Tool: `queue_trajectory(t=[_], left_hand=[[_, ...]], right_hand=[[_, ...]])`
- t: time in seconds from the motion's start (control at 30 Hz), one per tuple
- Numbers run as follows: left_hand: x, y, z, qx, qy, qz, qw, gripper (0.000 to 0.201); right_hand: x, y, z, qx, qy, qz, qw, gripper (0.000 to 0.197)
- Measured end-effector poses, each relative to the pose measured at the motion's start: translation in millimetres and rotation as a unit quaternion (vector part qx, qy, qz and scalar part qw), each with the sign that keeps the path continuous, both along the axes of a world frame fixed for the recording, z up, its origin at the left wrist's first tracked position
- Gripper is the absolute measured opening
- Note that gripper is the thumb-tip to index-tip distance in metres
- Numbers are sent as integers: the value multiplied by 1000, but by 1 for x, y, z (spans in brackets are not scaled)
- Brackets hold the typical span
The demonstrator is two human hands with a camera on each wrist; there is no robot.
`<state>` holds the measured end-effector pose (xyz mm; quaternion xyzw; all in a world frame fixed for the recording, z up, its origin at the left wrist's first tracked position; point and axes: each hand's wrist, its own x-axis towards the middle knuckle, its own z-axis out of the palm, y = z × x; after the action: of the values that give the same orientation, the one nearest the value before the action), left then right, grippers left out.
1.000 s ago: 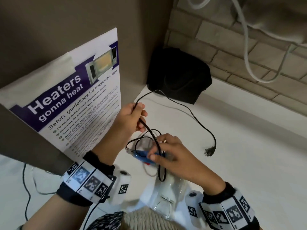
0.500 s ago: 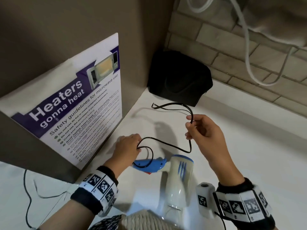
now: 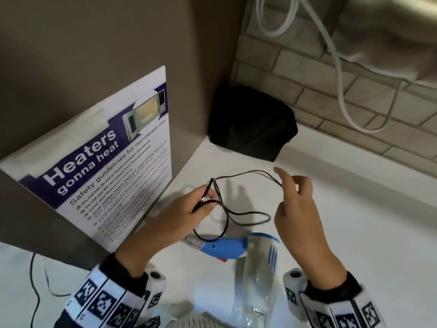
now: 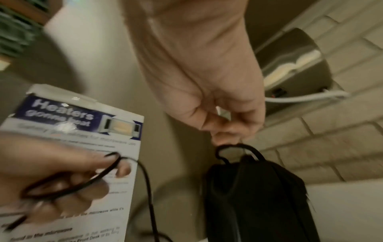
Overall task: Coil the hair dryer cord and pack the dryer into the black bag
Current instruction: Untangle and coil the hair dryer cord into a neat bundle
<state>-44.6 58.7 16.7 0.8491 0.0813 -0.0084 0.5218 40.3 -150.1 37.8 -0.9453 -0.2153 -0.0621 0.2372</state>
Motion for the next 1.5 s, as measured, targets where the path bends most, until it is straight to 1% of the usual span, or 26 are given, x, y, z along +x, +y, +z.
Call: queue_trajectory(t=[0.03,0.07,0.1,0.17,0.23,0.27,0.33,0.37,0.43,0.5,0.6,0.7,0.77,0.8,0.83,0.9,0.97,1.0,1.07,1.13,1.17,1.23,1.3,1.37,1.43,1.5], left_hand=[[-2,-5,11,-1,-19,-19,1000,5],[-4,-10,22,-2,-34,-43,998,6],[-7,-15,32,-8,-47,-69,996,7],[-8,-23,45,-34,-63,-114,991,7],[-6,-23,52,-63,-63,-126,988,10],[-4,-21,54,-82,-56,-121,988,13],[-4,-15,55,-121,-28,-112,986,21],[-4,-13,56,-138,-21,-108,984,24],[-5,-11,57,-209,-30,-85,974,21],[-5,-9,59,-320,-36,-55,945,18],[-6,-6,63,-458,-39,-46,887,20],[-8,-6,65,-520,-21,-79,850,27],[-9,-5,65,-548,-15,-113,829,43],[-10,-5,64,-555,-16,-123,822,50],[-10,-6,64,-554,-23,-124,823,52],[-10,-11,64,-535,-45,-103,838,51],[-7,-17,65,-521,-71,-78,847,51],[-5,-19,66,-522,-77,-78,846,55],[1,-22,67,-526,-83,-108,840,68],[7,-24,70,-513,-102,-127,843,77],[10,-24,72,-506,-114,-126,846,80],[12,-23,75,-500,-136,-130,845,84],[12,-21,76,-497,-146,-149,842,85],[11,-22,78,-493,-147,-178,839,87],[12,-24,79,-496,-152,-191,833,90],[15,-24,80,-501,-168,-179,830,92]], right_hand=[[-4,3,8,11,-44,19,999,76],[-8,7,16,36,-63,52,996,76],[-11,11,23,65,-56,101,991,74],[-17,20,34,91,13,212,973,65],[-16,24,35,98,72,281,952,51],[-14,24,34,107,87,284,949,42],[-8,21,31,134,113,263,949,27],[-5,18,30,148,128,258,946,22],[0,14,25,166,145,261,940,18],[6,9,20,174,160,248,940,17],[15,-1,8,191,227,206,933,20],[21,-13,-4,212,238,160,934,25],[27,-21,-8,248,234,103,934,27],[29,-26,-10,262,229,77,934,27],[31,-31,-12,267,226,59,935,27],[32,-39,-14,263,230,51,936,26],[28,-43,-14,257,241,63,934,26],[25,-44,-13,253,243,75,933,27],[18,-43,-9,240,251,100,932,27],[13,-44,-6,236,261,114,929,26],[12,-44,-4,247,251,112,929,25],[14,-47,3,296,194,91,931,23],[21,-50,17,377,124,61,916,22],[28,-55,33,424,77,72,899,23],[32,-56,42,398,49,107,910,18],[34,-55,42,329,28,130,935,17]])
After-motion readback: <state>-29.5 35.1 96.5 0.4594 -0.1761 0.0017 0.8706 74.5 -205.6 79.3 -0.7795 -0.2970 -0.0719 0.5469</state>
